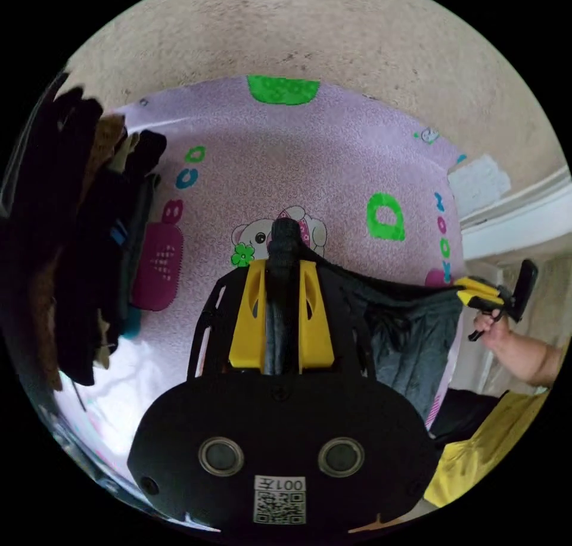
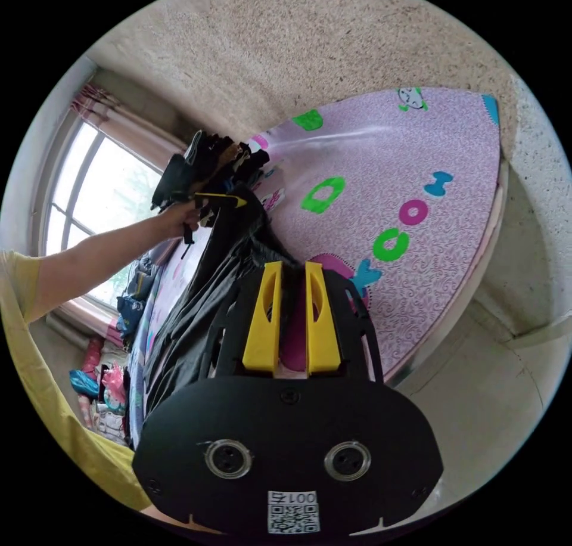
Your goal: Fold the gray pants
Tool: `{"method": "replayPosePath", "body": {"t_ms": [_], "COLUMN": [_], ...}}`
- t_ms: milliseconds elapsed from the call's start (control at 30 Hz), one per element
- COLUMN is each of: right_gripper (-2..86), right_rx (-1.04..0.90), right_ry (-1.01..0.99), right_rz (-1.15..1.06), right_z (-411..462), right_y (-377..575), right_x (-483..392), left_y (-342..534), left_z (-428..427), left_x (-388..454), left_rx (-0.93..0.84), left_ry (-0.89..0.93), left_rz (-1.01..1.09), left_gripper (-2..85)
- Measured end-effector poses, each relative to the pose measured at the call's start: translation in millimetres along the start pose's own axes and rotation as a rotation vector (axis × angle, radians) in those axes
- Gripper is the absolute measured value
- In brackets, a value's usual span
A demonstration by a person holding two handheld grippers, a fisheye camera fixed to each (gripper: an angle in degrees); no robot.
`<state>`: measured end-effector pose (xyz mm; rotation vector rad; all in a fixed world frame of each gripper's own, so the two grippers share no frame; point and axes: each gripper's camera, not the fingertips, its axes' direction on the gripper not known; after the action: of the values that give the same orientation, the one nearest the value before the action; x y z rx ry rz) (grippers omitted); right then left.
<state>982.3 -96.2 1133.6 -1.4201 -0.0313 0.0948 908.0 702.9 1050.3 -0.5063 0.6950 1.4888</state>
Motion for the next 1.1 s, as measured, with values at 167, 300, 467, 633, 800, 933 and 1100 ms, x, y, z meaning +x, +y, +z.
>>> {"method": "replayPosePath", "body": {"t_ms": [167, 300, 467, 633, 800, 933, 1100], "right_gripper": [1.0, 0.7, 0.5, 0.4, 0.5, 0.5, 0.5], "right_rx": [0.106, 0.059, -0.068, -0.186, -0.275, -0.328, -0.399], "right_ry": [0.055, 0.001, -0.104, -0.2, -0.326, -0.358, -0.341], "right_rz": [-0.061, -0.253, -0.447, -0.561, -0.764, -0.933, -1.124], "right_z": [-30.5, -28.7, -5.0, 20.0, 42.4, 68.2, 112.1], "right_y": [-26.5, -52.6, -56.2, -47.2, -43.9, -37.0, -13.9], "right_x": [-13.3, -64.2, -133.9, -188.2, -259.3, -314.7, -407.0], "left_y": [56.8, 103.2, 238.0, 387.5, 522.7, 612.0, 664.6], "left_z": [-34.6, -80.0, -156.5, -210.7, -280.4, -332.1, -373.2], "left_x": [-66.2, -68.3, -37.7, -21.4, -9.5, -7.0, -16.8], "left_rx": [0.193, 0.301, 0.42, 0.33, 0.175, -0.057, -0.219], "left_ry": [0.106, -0.115, -0.255, -0.199, -0.284, -0.392, -0.47], "left_rz": [-0.214, -0.17, -0.161, -0.413, -0.679, -0.779, -0.735], "left_gripper": [4.3, 0.5, -1.2, -1.1, -0.9, 1.8, 4.9]}}
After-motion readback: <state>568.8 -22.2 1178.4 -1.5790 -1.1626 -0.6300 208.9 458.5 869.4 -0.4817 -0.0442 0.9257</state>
